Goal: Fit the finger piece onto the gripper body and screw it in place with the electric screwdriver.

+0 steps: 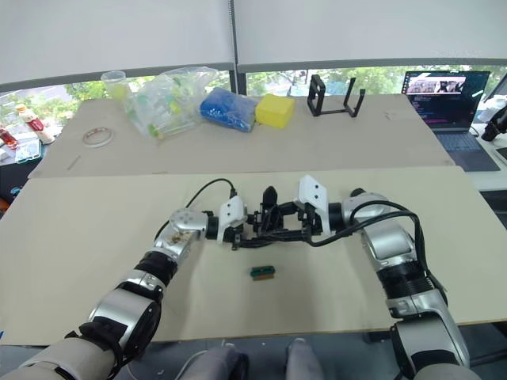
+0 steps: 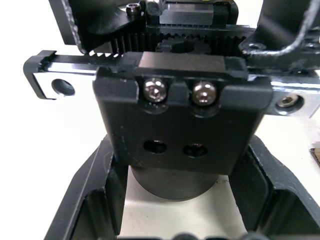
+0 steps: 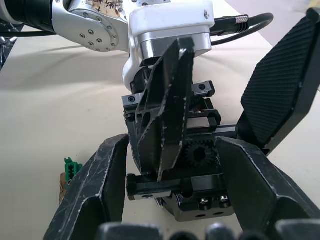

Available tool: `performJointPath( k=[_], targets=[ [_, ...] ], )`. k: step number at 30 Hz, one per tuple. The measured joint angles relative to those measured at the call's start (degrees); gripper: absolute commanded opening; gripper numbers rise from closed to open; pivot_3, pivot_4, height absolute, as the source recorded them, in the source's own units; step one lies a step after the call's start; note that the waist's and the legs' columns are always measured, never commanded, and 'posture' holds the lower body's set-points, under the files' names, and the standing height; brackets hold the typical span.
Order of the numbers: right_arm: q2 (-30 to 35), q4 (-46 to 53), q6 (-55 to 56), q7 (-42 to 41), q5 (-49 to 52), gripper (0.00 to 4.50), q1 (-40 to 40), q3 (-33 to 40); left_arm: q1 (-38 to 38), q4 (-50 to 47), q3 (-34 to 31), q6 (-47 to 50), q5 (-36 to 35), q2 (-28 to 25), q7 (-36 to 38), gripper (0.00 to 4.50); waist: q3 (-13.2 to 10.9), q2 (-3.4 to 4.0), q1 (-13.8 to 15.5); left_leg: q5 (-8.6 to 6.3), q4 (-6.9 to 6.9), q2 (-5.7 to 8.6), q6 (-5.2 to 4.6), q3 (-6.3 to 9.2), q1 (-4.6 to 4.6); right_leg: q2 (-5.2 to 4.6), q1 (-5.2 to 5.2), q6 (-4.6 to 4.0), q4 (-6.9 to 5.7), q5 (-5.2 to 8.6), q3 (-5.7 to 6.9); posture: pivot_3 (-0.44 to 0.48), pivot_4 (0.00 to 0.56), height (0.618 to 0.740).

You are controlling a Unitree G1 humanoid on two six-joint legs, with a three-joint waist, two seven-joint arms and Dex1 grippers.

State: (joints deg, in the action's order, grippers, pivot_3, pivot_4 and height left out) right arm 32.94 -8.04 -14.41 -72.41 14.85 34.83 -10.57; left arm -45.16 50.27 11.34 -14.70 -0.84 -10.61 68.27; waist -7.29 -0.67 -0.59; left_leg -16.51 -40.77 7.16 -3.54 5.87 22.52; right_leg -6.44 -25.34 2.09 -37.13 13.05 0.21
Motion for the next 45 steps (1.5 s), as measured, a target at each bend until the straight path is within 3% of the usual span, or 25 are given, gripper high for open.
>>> performJointPath(
  k=[3, 7, 8, 15, 22, 27, 34, 38, 45],
  targets=[
    [1.62, 2.31, -0.97, -0.19, 0.66, 3.04, -0.67, 0.82, -0.03, 0.1, 0.05, -0.04, 0.13, 0.07, -0.19, 2.3, 0.0, 0.0, 0.06, 0.0, 0.0, 0.0, 0.0, 0.0, 0.01, 0.0, 0.0, 0.0, 0.0, 0.0, 0.0, 0.0, 0.15, 0.74],
    [4.81, 6.43, -2.54, -0.73, 2.43, 3.04, -2.72, 2.8, -0.4, 0.76, 0.07, -0.05, 0.76, 0.09, -0.85, 4.27, 0.0, 0.0, 0.15, 0.0, -0.01, 0.0, 0.0, 0.0, 0.01, 0.0, 0.02, 0.0, 0.02, 0.0, 0.01, 0.0, 0.15, 0.74],
    [5.66, 7.4, -2.74, -0.78, 2.72, 3.04, -3.48, 3.36, -0.4, 1.1, 0.07, -0.06, 0.84, 0.02, -1.09, 4.44, 0.0, 0.0, 0.17, 0.0, -0.01, -0.01, 0.0, 0.01, 0.01, 0.0, 0.02, 0.0, 0.02, 0.0, 0.01, 0.0, 0.15, 0.74],
    [11.62, 17.02, -7.88, -0.09, 6.9, 3.04, -7.97, 7.54, 0.06, 0.55, 0.09, -0.23, 0.79, -1.28, -0.28, 4.44, -0.01, 0.0, 0.4, 0.0, -0.01, -0.03, 0.0, 0.0, 0.01, -0.04, 0.02, 0.0, 0.05, 0.0, -0.03, 0.0, 0.15, 0.74],
    [22.48, 26.12, -19.19, 2.72, 10.28, 3.04, -12.19, 14.26, 6.74, -12.59, -0.56, 6.71, -2.76, -10.26, 6.32, 4.44, -0.02, 0.02, 0.46, -0.01, 0.03, -0.07, 0.0, 0.0, 0.02, -0.02, 0.0, 0.0, 0.09, 0.01, -0.35, 0.0, 0.15, 0.74],
    [36.18, 26.41, -31.93, 4.94, 9.82, 4.45, -16.08, 17.14, 11.03, -31.96, -2.44, 21.26, -10.05, -20.71, 12.41, 4.5, -0.11, 0.09, 1.23, -0.03, 0.0, -0.06, -0.05, 0.0, 0.04, -0.04, 0.01, 0.01, 0.13, 0.01, -0.41, 0.0, 0.15, 0.74],
    [46.67, 16.05, -42.03, 8.55, 5.11, 4.45, -15.32, 13.42, 9.25, -49.11, -2.95, 34.97, -17.87, -27.16, 16.32, 4.5, -0.18, 0.21, 1.29, -0.05, 0.05, -0.07, -0.06, -0.04, 0.02, -0.05, 0.05, 0.01, 0.26, 0.01, -0.42, 0.0, 0.15, 0.74],
    [45.71, 7.82, -41.94, 9.25, -0.01, 4.45, -9.46, 6.24, 7.86, -54.02, -2.92, 39.12, -21.23, -28.12, 16.71, 4.5, -0.22, 0.3, 0.88, -0.04, 0.07, -0.1, -0.04, -0.15, 0.0, -0.03, 0.04, 0.08, 0.31, 0.05, -0.47, 0.0, 0.15, 0.74],
    [36.67, -5.43, -42.23, 6.23, -4.18, 4.45, 1.59, -4.17, 7.45, -58.6, -2.45, 41.63, -24.09, -27.61, 15.28, 4.5, -0.27, 0.39, 0.52, -0.03, 0.15, -0.1, -0.03, -0.18, -0.02, -0.02, 0.03, 0.12, 0.3, 0.08, -0.59, 0.0, 0.15, 0.74]
  ],
)
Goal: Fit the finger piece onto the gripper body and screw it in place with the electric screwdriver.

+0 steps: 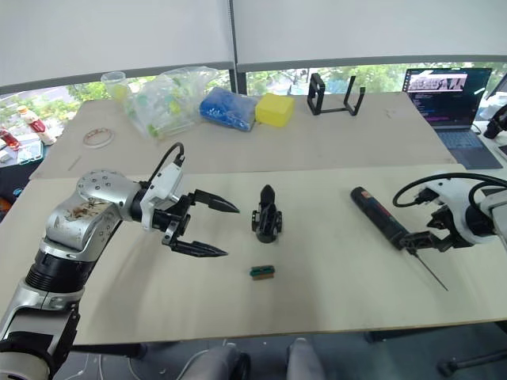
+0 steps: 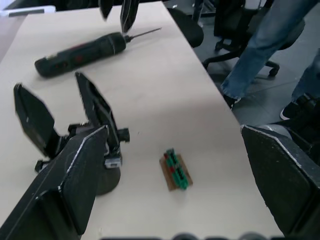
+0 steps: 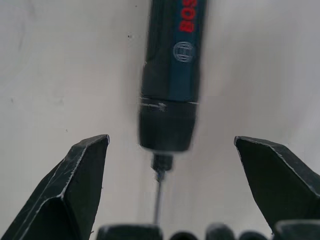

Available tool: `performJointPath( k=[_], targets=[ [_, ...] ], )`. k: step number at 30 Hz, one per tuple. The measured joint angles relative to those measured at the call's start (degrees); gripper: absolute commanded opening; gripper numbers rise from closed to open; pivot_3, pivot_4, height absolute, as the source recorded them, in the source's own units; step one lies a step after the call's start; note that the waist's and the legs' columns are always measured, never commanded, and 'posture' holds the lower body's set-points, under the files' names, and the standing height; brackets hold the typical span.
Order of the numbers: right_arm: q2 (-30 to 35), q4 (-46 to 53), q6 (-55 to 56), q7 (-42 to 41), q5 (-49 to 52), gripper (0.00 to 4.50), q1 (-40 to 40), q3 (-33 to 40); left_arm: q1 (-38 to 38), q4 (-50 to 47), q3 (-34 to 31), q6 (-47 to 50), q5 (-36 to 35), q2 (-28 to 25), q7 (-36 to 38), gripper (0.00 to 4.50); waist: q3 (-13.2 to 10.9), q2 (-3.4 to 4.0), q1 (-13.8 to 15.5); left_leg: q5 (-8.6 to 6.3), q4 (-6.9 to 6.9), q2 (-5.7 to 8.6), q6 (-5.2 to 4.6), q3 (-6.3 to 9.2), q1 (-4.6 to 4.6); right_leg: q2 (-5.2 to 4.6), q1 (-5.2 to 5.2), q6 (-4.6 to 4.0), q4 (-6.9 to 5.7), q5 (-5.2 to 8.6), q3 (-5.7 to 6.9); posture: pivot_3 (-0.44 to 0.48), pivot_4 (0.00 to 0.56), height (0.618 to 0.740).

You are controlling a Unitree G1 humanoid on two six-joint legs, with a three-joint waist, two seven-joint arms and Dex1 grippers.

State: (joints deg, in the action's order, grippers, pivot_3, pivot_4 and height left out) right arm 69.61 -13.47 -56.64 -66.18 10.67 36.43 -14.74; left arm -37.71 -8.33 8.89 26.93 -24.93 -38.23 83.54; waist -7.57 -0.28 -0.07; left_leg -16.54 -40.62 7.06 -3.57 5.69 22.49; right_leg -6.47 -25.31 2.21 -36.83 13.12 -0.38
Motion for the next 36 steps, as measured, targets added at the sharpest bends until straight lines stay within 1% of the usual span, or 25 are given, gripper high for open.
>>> performJointPath(
  k=[3, 7, 8, 10, 12, 14, 15, 16, 18, 21, 24, 26, 27, 30, 32, 36],
  targets=[
    [-2.88, -5.7, 0.31, -1.0, -1.85, 4.45, 4.22, -2.74, 0.16, -0.74, 0.03, 0.76, -0.35, -0.12, -0.61, 4.5, -0.02, 0.03, 0.08, 0.0, 0.0, 0.0, 0.0, -0.02, 0.0, 0.01, -0.02, 0.0, -0.02, 0.0, -0.02, 0.0, 0.15, 0.74],
    [-6.45, -13.09, 3.44, -1.38, -5.84, 4.45, 8.16, -5.69, 0.28, -1.76, -0.04, 0.95, -1.84, -0.34, -1.02, 4.5, -0.02, 0.03, 0.33, 0.0, -0.01, 0.03, 0.0, -0.02, 0.0, 0.0, -0.01, 0.0, 0.0, 0.0, -0.02, 0.0, 0.15, 0.74],
    [-7.53, -14.94, 4.32, -1.64, -6.87, 4.22, 8.8, -6.49, 0.27, -2.02, -0.04, 0.96, -2.09, -0.41, -1.08, 4.5, -0.02, 0.03, 0.37, 0.0, -0.01, 0.04, 0.0, -0.01, 0.0, 0.0, -0.01, 0.0, -0.01, 0.0, -0.02, 0.0, 0.15, 0.74],
    [-9.81, -18.92, 7.02, -2.1, -8.81, 3.6, 10.41, -7.7, 0.26, -2.11, 0.0, 0.92, -2.17, -0.5, -1.3, 4.5, -0.02, 0.03, 0.31, 0.0, -0.01, 0.04, 0.0, -0.02, 0.0, 0.01, -0.03, 0.0, -0.02, 0.0, -0.04, 0.0, 0.15, 0.74],
    [-11.25, -22.15, 10.35, -2.47, -10.55, 2.92, 11.83, -8.64, 0.25, -2.11, 0.02, 0.85, -2.16, -0.52, -1.51, 4.5, -0.03, 0.05, 0.26, 0.01, -0.01, 0.04, 0.01, -0.02, 0.0, 0.02, -0.05, 0.0, -0.05, 0.0, -0.04, 0.0, 0.15, 0.74],
    [-11.39, -23.55, 14.46, -3.66, -12.2, 2.21, 12.37, -9.05, 0.22, -2.11, 0.05, 0.81, -2.16, -0.53, -1.62, 4.5, -0.03, 0.05, 0.28, 0.01, -0.01, 0.05, 0.01, -0.02, 0.0, 0.03, -0.06, 0.0, -0.05, 0.0, -0.02, 0.0, 0.15, 0.74],
    [-10.84, -23.58, 17.71, -4.76, -12.75, 1.95, 12.21, -9.23, 0.21, -2.08, 0.06, 0.8, -2.16, -0.6, -1.64, 4.5, -0.04, 0.06, 0.3, 0.01, -0.01, 0.07, 0.01, -0.02, 0.01, 0.04, -0.08, 0.0, -0.05, 0.0, -0.02, 0.0, 0.15, 0.74],
    [-9.65, -22.82, 21.51, -6.55, -12.88, 1.94, 11.39, -9.2, 0.16, -2.07, 0.1, 0.76, -2.15, -0.62, -1.65, 4.5, -0.07, 0.11, 0.4, 0.01, -0.01, 0.09, 0.01, -0.02, 0.02, 0.07, -0.1, 0.0, -0.06, 0.0, 0.0, 0.0, 0.15, 0.74],
    [-5.88, -18.12, 28.31, -12.3, -12.1, 1.94, 8.34, -8.73, 0.1, -1.97, 0.13, 0.69, -2.14, -1.11, -1.62, 4.5, -0.13, 0.22, 0.56, 0.01, -0.01, 0.1, 0.01, -0.02, 0.07, 0.16, -0.19, 0.03, -0.13, 0.02, 0.02, 0.0, 0.15, 0.74],
    [-0.91, -9.59, 33.82, -18.21, -10.54, 1.94, 2.84, -6.47, 0.05, -2.0, 0.17, 0.51, -2.15, -1.17, -1.7, 4.5, -0.14, 0.24, 0.55, 0.01, -0.04, 0.08, 0.01, -0.03, 0.17, 0.14, -0.31, 0.03, -0.19, 0.02, 0.0, 0.0, 0.15, 0.74],
    [1.36, -3.09, 36.95, -19.47, -9.51, 1.94, -2.98, -3.97, 0.1, -2.21, 0.49, 0.48, -2.18, -1.17, -1.62, 4.5, -0.14, 0.24, 0.55, 0.02, -0.09, 0.04, 0.04, -0.04, 0.17, 0.13, -0.29, 0.03, -0.23, 0.02, -0.04, 0.0, 0.15, 0.74],
    [1.49, -0.62, 39.99, -18.87, -9.83, 1.94, -6.72, -3.65, 0.12, -2.34, 0.95, 0.48, -2.23, -1.16, -1.37, 4.5, -0.14, 0.24, 0.51, 0.04, -0.1, 0.03, 0.06, -0.05, 0.15, 0.12, -0.29, 0.03, -0.24, 0.02, -0.06, 0.0, 0.15, 0.74],
    [1.38, -0.32, 41.22, -18.41, -10.18, 1.94, -7.98, -3.69, 0.12, -2.36, 1.19, 0.48, -2.25, -1.15, -1.22, 4.5, -0.16, 0.27, 0.52, 0.04, -0.1, 0.04, 0.07, -0.09, 0.16, 0.13, -0.32, 0.03, -0.25, 0.02, -0.08, 0.0, 0.15, 0.74],
    [1.36, 0.02, 43.3, -17.34, -11.69, 1.94, -8.54, -3.66, 0.07, -2.36, 1.24, 0.46, -2.26, -1.16, -0.72, 4.5, -0.15, 0.36, 0.51, 0.04, -0.08, 0.04, 0.06, -0.2, 0.16, 0.13, -0.4, 0.04, -0.29, 0.02, -0.11, 0.0, 0.15, 0.74],
    [1.36, 0.11, 43.86, -17.12, -12.39, 2.99, -8.4, -3.65, 0.05, -2.35, 1.3, 0.36, -2.26, -1.16, -0.48, 4.5, -0.16, 0.35, 0.53, 0.04, -0.08, 0.03, 0.06, -0.21, 0.16, 0.15, -0.42, 0.04, -0.29, 0.02, -0.13, 0.0, 0.15, 0.74],
    [1.6, 0.12, 40.71, -17.74, -14.84, 4.31, -6.99, -3.65, 0.04, -2.35, 1.36, -0.51, -2.21, -1.16, -0.13, 4.5, -0.16, 0.35, 0.66, 0.04, -0.09, 0.04, 0.06, -0.22, 0.16, 0.17, -0.4, 0.04, -0.27, 0.02, -0.18, 0.0, 0.15, 0.74]
  ],
)
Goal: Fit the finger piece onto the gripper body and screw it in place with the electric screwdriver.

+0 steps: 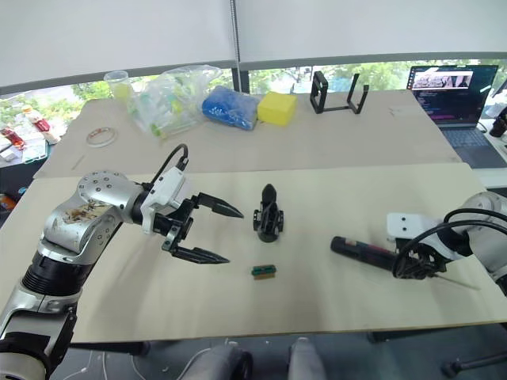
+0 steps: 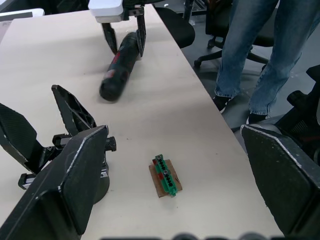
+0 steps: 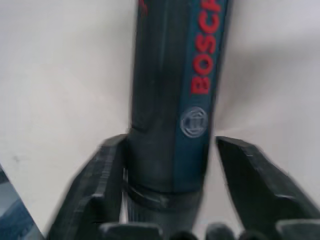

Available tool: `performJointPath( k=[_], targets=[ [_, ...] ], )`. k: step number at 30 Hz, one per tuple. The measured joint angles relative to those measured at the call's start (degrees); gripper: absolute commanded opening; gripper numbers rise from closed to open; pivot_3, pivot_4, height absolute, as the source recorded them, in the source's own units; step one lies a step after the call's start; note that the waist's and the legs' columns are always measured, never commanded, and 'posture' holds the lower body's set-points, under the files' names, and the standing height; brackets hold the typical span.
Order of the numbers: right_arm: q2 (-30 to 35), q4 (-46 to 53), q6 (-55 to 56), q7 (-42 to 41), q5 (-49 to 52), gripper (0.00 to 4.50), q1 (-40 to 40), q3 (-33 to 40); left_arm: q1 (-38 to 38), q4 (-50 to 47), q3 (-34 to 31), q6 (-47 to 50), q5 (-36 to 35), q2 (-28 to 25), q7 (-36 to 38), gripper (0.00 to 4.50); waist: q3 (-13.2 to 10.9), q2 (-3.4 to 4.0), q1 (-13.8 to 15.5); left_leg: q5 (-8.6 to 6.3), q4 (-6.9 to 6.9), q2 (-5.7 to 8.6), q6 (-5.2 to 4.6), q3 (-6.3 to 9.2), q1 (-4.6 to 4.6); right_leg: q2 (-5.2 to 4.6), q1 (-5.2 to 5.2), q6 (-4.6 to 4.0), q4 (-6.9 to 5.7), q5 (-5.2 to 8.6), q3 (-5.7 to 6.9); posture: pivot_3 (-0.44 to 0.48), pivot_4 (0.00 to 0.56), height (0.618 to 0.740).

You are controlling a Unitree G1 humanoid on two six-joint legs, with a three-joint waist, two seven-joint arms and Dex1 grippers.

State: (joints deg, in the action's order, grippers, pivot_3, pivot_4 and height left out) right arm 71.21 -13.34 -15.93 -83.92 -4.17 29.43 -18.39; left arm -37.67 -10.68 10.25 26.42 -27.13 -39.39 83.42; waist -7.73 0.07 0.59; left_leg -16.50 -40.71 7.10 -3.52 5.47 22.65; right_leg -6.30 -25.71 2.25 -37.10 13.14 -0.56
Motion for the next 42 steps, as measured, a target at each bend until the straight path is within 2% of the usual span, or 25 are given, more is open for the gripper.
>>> performJointPath(
  k=[10, 23, 24, 30, 37, 40, 42],
  targets=[
    [0.0, 2.89, -9.16, -3.44, -3.23, 4.31, 0.18, -1.26, 0.01, -0.73, 0.51, -0.05, -0.02, 0.0, 0.49, 4.5, 0.0, 0.0, 0.05, 0.0, 0.0, -0.01, 0.0, 0.0, 0.0, -0.03, 0.0, 0.0, 0.0, 0.0, -0.04, 0.0, 0.15, 0.74],
    [-3.43, 0.53, -8.97, -2.33, -6.46, 4.31, 1.36, -1.71, 0.02, -0.94, 0.85, -0.57, 0.09, -0.11, 0.68, 4.5, 0.0, -0.16, -0.54, -0.01, 0.0, -0.07, 0.01, 0.0, -0.21, -0.01, 0.25, 0.0, 0.03, 0.0, -0.04, 0.0, 0.15, 0.74],
    [-3.65, 0.93, -8.97, -2.38, -6.71, 3.81, 1.36, -1.72, 0.06, -0.92, 1.15, -1.26, 0.26, -0.16, 0.89, 4.5, 0.0, -0.16, -0.64, -0.01, 0.03, -0.08, 0.01, 0.0, -0.25, -0.01, 0.28, 0.0, 0.03, 0.0, -0.04, 0.0, 0.15, 0.74],
    [-4.83, 2.18, -8.61, -2.41, -7.87, 1.92, 1.61, -1.71, 0.06, -0.33, 2.16, -2.73, 0.55, -0.16, 1.12, 4.5, 0.0, -0.16, -0.9, -0.02, 0.06, -0.11, 0.03, 0.01, -0.35, 0.04, 0.37, 0.0, 0.05, 0.0, -0.05, 0.0, 0.15, 0.74],
    [-4.94, 2.56, -7.67, -1.9, -5.9, 1.91, 0.01, 0.77, 0.06, 0.86, 2.48, -4.05, 1.22, -0.11, 1.6, 4.5, 0.0, -0.16, -1.06, -0.02, 0.06, -0.11, 0.03, 0.01, -0.35, 0.06, 0.36, 0.0, 0.06, 0.0, -0.07, 0.0, 0.15, 0.74],
    [-5.8, 4.63, -7.04, -0.09, -1.77, 1.91, -1.77, 4.93, 0.27, 1.59, 2.68, -4.11, 1.35, -0.12, 1.92, 4.5, -0.04, -0.09, -1.19, -0.02, 0.08, -0.09, 0.03, 0.0, -0.3, 0.03, 0.27, 0.0, 0.03, 0.0, -0.12, 0.0, 0.15, 0.74],
    [-6.9, 7.67, -8.27, 2.18, 2.64, 1.91, -2.69, 10.92, 1.37, 1.79, 3.41, -4.42, 1.95, -0.55, 2.47, 4.5, -0.05, 0.01, -1.22, -0.02, 0.1, -0.07, 0.03, 0.0, -0.27, 0.02, 0.21, 0.0, 0.02, 0.0, -0.16, 0.0, 0.15, 0.74]
  ],
)
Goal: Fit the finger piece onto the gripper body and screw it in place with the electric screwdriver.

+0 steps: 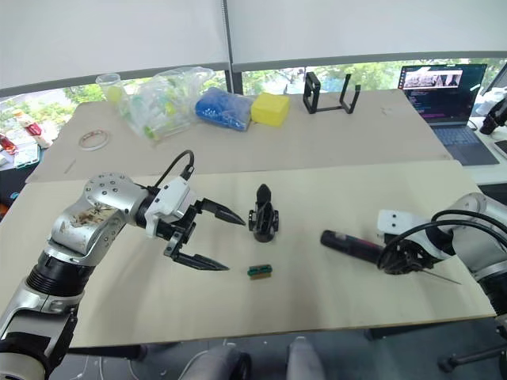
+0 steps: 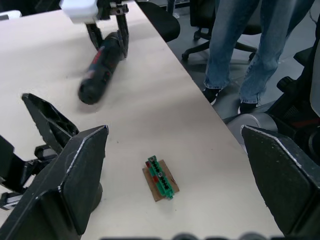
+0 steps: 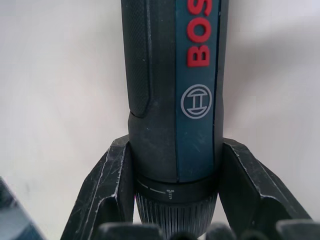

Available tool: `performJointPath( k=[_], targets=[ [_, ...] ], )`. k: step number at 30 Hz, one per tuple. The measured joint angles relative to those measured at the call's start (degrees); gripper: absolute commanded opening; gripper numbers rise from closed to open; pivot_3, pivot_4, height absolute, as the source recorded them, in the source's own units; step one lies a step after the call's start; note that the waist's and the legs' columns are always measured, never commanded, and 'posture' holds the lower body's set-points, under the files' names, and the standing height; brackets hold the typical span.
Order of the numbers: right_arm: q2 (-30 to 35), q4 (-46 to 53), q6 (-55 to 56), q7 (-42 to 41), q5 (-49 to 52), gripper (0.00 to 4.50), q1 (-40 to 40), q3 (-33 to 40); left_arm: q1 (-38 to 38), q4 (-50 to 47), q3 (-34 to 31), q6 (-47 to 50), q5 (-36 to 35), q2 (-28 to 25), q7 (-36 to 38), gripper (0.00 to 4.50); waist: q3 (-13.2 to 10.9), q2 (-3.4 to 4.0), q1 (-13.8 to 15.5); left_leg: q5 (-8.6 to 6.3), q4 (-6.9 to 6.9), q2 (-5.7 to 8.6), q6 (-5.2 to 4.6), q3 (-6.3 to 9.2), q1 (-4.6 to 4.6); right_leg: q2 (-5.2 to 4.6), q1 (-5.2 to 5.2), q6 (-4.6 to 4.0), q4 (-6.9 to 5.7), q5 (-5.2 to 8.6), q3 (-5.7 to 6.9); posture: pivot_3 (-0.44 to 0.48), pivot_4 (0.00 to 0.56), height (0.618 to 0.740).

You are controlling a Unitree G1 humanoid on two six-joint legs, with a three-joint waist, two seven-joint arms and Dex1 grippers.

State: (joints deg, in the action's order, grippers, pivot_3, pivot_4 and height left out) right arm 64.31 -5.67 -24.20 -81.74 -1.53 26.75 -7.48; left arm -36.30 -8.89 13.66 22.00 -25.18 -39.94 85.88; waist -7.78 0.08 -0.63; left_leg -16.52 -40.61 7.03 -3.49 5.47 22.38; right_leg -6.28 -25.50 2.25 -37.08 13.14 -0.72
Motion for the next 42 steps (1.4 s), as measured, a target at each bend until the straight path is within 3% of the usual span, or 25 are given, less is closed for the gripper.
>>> performJointPath(
  k=[4, 9, 13, 16, 20, 23, 30, 42],
  targets=[
    [-4.44, 9.98, -7.51, 8.79, 7.38, 1.91, -3.01, 16.78, 3.59, 1.87, 0.48, -0.82, 0.58, -0.28, 0.27, 4.5, 0.0, 0.01, 0.48, 0.0, 0.12, 0.0, 0.0, 0.04, 0.0, 0.03, -0.05, 0.0, 0.0, 0.0, -0.01, 0.0, 0.15, 0.74],
    [-18.69, 30.87, -20.49, 21.98, 19.07, 1.91, -7.34, 34.27, 7.7, 3.12, 0.39, -4.08, 1.01, -0.44, 0.45, 4.5, 0.0, 0.01, 1.42, 0.01, 0.19, 0.02, -0.01, 0.06, -0.01, -0.02, -0.03, 0.0, 0.01, 0.0, -0.05, 0.0, 0.15, 0.74],
    [-30.16, 44.49, -26.9, 33.07, 27.88, 1.91, -10.1, 40.61, 8.37, 4.77, 0.37, -7.52, 2.21, 1.4, -0.27, 4.5, -0.01, 0.0, 2.06, 0.01, 0.18, 0.11, -0.03, 0.09, -0.09, 0.03, 0.12, 0.0, 0.03, 0.0, -0.04, 0.0, 0.15, 0.74],
    [-35.11, 50.69, -29.64, 38.38, 34.54, 1.91, -12.7, 41.95, 8.8, 6.66, 0.49, -10.18, 3.22, 2.56, -0.62, 4.5, 0.0, 0.0, 1.88, 0.01, 0.2, 0.12, -0.04, 0.08, -0.12, 0.07, 0.12, 0.0, 0.03, 0.0, -0.05, 0.0, 0.15, 0.74],
    [-39.56, 57.39, -31.28, 45.07, 43.56, 1.91, -16.33, 41.31, 8.91, 8.69, 0.71, -12.82, 3.97, 4.55, -0.86, 4.5, 0.0, 0.0, 1.46, 0.01, 0.28, 0.1, -0.04, 0.09, -0.21, 0.07, 0.15, 0.0, 0.02, 0.0, -0.04, 0.0, 0.15, 0.74],
    [-41.88, 60.14, -30.05, 47.34, 45.57, 1.91, -21.04, 35.11, 9.43, 10.19, 0.92, -14.36, 4.85, 5.96, -1.2, 4.5, 0.0, 0.0, 1.21, 0.01, 0.37, 0.11, -0.04, 0.07, -0.36, 0.11, 0.25, 0.0, 0.02, 0.0, -0.05, 0.0, 0.15, 0.74],
    [-42.95, 57.01, -20.78, 46.83, 42.51, 1.91, -22.46, 21.17, 11.56, 11.52, 2.49, -16.45, 5.7, 7.31, -0.85, 4.5, 0.0, 0.0, 0.66, 0.01, 0.4, 0.12, -0.04, 0.04, -0.45, 0.23, 0.25, 0.01, 0.01, 0.0, 0.04, 0.0, 0.15, 0.74],
    [-41.08, 47.97, -5.09, 41.79, 34.31, 1.91, -23.67, 11.89, 13.11, 13.66, 3.17, -19.06, 8.5, 9.21, -4.31, 4.5, 0.0, 0.0, 0.77, 0.01, 0.41, 0.13, -0.04, 0.04, -0.45, 0.24, 0.25, 0.01, 0.04, 0.01, 0.08, 0.0, 0.15, 0.74]
  ],
)
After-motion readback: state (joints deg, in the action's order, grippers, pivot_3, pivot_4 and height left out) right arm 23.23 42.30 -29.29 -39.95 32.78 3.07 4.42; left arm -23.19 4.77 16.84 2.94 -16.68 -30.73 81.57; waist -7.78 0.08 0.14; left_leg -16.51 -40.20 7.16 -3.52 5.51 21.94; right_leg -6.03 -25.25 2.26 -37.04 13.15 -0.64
